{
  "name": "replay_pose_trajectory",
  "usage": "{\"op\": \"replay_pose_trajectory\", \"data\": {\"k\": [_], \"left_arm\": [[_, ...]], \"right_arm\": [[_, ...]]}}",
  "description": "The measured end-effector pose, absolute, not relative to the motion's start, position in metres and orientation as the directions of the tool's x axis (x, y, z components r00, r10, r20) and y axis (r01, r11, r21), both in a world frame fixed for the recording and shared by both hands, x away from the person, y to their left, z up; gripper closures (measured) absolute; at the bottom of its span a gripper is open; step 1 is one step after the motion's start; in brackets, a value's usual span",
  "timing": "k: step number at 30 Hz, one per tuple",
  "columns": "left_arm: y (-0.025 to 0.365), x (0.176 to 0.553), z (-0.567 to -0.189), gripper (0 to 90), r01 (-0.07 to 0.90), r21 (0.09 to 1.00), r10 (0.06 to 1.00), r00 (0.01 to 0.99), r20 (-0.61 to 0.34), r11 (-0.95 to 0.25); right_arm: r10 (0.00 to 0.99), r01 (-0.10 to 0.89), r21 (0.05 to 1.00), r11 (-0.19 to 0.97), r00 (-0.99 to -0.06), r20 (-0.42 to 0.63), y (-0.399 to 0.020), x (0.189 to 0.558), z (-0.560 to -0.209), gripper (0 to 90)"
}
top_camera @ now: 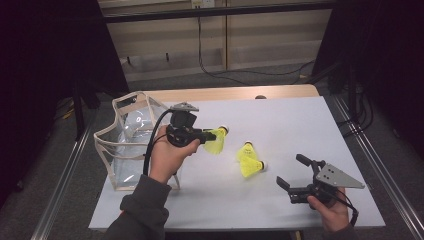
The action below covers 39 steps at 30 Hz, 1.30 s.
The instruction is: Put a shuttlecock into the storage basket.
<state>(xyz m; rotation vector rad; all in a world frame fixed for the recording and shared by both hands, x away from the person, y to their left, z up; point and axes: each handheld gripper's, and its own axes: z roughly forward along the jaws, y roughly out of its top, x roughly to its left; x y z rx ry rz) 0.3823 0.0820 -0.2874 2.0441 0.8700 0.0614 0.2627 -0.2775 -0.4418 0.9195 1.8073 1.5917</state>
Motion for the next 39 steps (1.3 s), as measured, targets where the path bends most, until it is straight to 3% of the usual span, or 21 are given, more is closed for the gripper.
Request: {"op": "replay_pose_trajectory", "data": {"k": [39], "left_arm": [[0.102,0.404,-0.261,86.3,0.581,0.747,0.657,0.706,-0.264,-0.323]], "right_arm": [[0.795,0.129,0.99,0.057,-0.606,0.033,-0.279,0.262,-0.441,1.0]]}}
